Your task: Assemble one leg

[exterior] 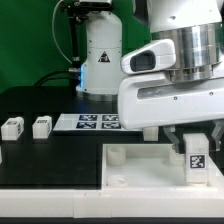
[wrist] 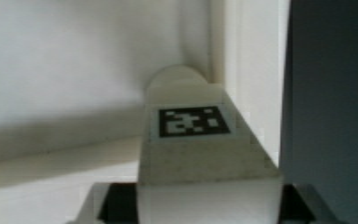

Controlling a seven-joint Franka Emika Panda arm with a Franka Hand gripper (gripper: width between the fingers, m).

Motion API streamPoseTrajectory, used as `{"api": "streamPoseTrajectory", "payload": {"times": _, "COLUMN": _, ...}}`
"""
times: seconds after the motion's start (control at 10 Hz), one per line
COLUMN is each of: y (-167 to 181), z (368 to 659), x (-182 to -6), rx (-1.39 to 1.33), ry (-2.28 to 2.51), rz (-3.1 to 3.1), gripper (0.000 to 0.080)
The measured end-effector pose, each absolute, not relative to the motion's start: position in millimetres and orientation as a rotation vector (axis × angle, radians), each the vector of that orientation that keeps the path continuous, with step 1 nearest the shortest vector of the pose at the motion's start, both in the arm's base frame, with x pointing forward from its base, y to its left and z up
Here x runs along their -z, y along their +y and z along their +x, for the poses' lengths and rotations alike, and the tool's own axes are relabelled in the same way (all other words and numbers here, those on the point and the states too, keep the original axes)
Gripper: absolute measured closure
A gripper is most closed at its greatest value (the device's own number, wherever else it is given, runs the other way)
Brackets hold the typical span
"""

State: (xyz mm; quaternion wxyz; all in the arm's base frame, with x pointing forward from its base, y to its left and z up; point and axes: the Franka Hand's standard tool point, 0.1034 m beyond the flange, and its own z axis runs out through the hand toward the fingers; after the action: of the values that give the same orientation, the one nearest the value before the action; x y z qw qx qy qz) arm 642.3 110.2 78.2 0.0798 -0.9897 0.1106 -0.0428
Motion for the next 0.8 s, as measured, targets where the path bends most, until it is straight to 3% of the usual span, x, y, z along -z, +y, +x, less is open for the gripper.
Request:
{"api": "streamPoseTrajectory", "payload": {"times": 0.3, "y": 108, "z": 642, "x": -77.9, "rx": 0.095, "ry": 0.711, "rz": -2.888, "gripper": 0.0505}}
{"api": "streamPoseTrajectory", "payload": {"times": 0.8, "y": 122, "z": 635, "x": -79.2, "rx": -0.091, "ry": 1.939, "rz": -2.195, "gripper": 0.0505}}
